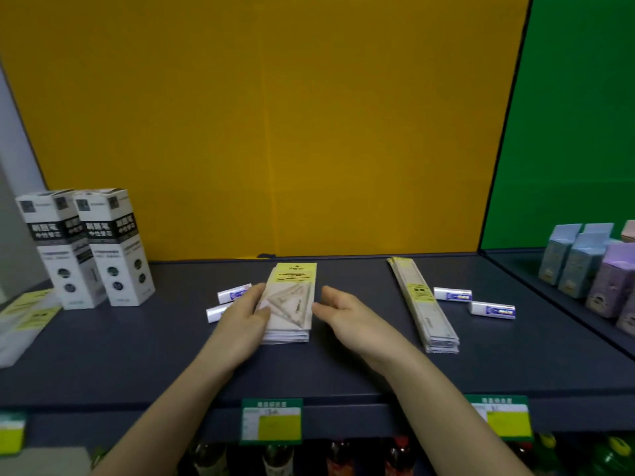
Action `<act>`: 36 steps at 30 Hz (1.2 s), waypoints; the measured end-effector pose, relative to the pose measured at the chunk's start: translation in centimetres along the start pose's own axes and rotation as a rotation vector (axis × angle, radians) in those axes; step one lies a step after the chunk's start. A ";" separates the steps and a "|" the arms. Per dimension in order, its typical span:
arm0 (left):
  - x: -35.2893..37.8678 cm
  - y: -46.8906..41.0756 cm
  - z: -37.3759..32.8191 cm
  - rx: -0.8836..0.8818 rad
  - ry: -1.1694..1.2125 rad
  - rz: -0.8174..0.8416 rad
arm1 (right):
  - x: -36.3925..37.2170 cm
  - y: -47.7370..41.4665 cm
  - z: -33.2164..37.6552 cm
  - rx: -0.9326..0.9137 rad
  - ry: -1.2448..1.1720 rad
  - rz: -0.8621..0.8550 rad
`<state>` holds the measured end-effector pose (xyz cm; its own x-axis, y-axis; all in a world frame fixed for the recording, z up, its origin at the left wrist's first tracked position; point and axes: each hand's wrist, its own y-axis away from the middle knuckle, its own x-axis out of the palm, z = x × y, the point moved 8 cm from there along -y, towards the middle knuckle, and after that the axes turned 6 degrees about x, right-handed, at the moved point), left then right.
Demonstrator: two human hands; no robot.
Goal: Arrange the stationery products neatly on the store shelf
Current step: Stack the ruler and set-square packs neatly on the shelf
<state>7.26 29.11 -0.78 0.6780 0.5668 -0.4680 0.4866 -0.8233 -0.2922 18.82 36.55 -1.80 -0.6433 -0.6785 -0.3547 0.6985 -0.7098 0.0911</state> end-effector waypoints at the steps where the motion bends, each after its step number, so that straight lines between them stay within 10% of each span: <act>1: 0.0 0.1 0.2 -0.014 0.017 0.013 | 0.7 -0.7 0.1 -0.005 -0.027 0.009; 23: 0.1 0.8 1.0 -0.084 0.343 0.116 | 3.3 -2.8 -0.4 0.051 0.168 -0.125; 31: -10.5 -1.4 1.5 0.295 -0.175 -0.226 | 1.3 -1.6 6.7 -0.241 0.450 -0.228; 36: -8.9 -4.8 4.2 0.225 -0.393 -0.019 | 5.3 -4.5 8.0 -0.331 0.708 -0.061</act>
<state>-3.42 27.90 1.31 0.3886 0.5636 -0.7289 0.3360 -0.8233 -0.4574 9.71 34.65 3.33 -0.4082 -0.2793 -0.8691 0.7972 -0.5729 -0.1902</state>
